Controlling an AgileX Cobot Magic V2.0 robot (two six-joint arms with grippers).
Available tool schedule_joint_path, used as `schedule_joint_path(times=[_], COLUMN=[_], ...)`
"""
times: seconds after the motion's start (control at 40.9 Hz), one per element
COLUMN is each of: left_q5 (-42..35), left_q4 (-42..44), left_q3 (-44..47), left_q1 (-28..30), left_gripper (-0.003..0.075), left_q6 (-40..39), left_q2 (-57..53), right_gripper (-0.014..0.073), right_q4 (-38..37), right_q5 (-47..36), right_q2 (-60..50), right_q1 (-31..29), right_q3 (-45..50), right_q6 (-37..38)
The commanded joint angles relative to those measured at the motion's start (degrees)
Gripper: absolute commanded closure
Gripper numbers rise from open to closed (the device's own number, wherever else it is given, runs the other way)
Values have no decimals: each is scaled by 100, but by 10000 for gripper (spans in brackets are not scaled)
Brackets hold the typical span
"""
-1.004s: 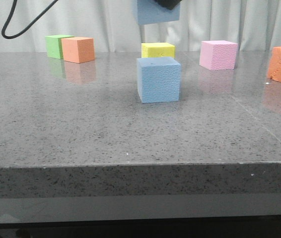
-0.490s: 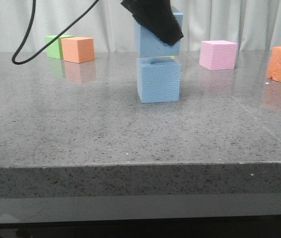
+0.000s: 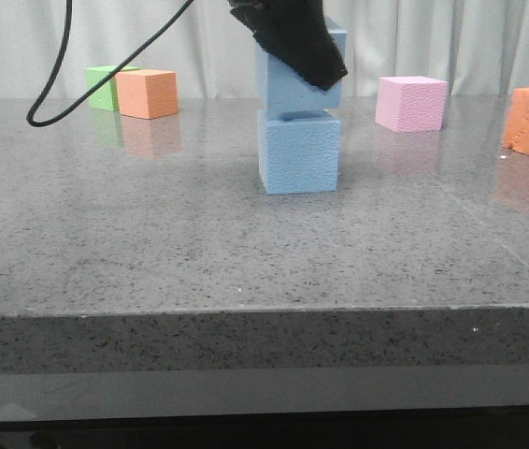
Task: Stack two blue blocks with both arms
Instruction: 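Lower the held cube onto the centered light-blue cube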
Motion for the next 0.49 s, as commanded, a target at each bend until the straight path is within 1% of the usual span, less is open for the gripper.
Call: schedule_joint_path(times=[0.0, 0.465], left_q5=[-246, -250], left_q4=[-206, -205], left_q3=[-146, -146], left_q1=[-37, -26], left_gripper=[289, 288], left_q6=[-15, -15], left_q2=[-318, -195], right_gripper=[-20, -20], right_q4=[75, 75], right_q5=[-363, -363], right_q2=[11, 11], right_q1=[-47, -47], right_q3=[-138, -138], right_q6=[-70, -70])
